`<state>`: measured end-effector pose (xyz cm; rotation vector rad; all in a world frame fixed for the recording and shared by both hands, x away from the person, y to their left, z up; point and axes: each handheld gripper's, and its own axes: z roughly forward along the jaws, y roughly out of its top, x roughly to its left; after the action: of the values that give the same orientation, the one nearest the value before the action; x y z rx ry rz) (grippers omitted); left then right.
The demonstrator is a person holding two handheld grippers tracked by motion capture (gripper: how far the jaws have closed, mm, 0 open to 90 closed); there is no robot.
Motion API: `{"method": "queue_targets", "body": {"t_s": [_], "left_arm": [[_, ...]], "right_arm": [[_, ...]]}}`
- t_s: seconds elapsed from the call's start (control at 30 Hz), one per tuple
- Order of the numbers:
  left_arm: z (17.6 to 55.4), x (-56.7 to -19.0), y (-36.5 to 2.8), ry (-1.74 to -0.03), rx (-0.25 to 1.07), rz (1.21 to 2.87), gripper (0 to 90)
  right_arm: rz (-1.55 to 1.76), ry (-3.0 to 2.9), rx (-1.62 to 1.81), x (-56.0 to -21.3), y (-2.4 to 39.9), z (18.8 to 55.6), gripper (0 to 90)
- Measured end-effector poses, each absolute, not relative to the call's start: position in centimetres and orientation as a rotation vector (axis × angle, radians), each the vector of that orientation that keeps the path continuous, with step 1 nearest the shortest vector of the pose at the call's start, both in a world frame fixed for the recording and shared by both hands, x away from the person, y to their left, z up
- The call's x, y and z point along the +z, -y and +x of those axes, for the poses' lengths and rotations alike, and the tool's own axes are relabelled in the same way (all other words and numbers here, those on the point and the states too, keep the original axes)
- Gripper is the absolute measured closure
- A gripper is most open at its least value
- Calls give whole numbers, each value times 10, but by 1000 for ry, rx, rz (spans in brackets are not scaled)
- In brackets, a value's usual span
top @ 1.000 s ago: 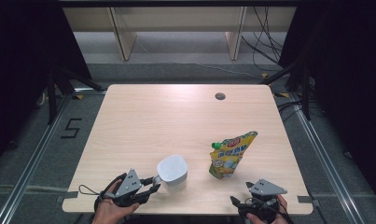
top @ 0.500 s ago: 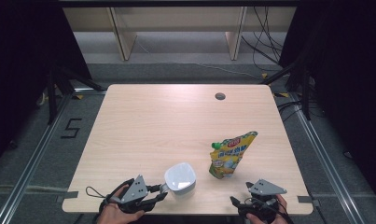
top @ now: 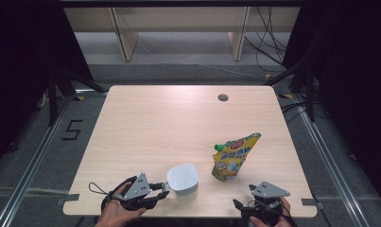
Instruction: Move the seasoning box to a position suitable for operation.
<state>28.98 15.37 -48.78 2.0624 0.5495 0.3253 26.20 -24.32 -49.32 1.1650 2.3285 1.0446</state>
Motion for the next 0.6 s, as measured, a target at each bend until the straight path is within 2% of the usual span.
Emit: {"method": "queue_targets", "body": {"t_s": [0.33,0.6], "left_arm": [[297,-490,-155,-609,372,2028,684],[296,-490,-156,-583,365,2026,687]], "right_arm": [[1174,-2334,1052,-494,245,263,231],[1156,-2334,1056,-495,245,264,230]]}}
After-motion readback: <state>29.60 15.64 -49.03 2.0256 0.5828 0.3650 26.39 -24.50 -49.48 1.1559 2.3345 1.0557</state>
